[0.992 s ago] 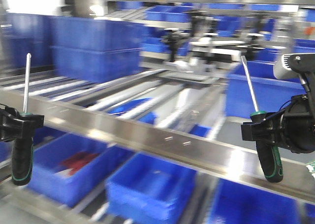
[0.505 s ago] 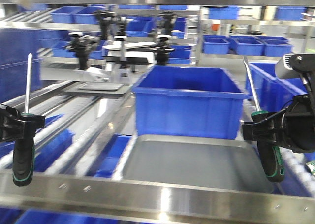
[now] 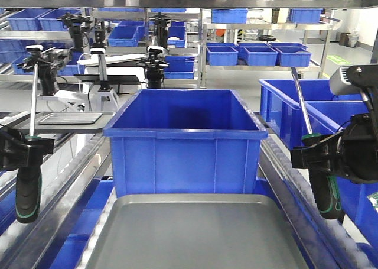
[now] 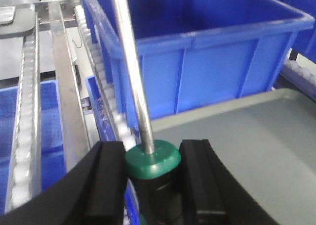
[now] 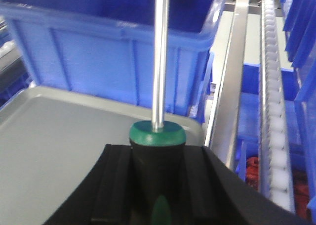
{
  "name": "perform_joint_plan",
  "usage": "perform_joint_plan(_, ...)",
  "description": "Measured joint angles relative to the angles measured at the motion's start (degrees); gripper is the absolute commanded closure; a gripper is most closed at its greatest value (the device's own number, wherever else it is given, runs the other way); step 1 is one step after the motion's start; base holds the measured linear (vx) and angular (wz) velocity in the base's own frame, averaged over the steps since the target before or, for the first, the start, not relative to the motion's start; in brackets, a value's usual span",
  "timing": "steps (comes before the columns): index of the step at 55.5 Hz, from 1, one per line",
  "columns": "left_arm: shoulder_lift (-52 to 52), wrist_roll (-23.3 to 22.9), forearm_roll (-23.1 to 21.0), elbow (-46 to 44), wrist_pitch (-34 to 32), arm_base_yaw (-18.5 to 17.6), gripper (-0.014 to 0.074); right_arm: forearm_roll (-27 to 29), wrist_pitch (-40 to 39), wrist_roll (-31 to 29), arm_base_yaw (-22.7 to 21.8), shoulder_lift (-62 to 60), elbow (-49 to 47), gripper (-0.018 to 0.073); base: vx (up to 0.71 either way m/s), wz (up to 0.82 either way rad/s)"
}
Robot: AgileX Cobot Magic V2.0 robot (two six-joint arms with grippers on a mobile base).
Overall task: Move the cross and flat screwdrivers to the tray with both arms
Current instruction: 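Hold both screwdrivers while the base drives to the grey tray station, then lower both screwdrivers onto the grey tray and open both grippers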
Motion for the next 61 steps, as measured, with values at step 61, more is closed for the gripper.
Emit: perform_joint_plan(61,0.0,0.0,-0.23,0.0,0.0,0.0,0.0594,0.25,0.06,0.02,0.0,0.0,0.0,0.0567,0.03,-0.02)
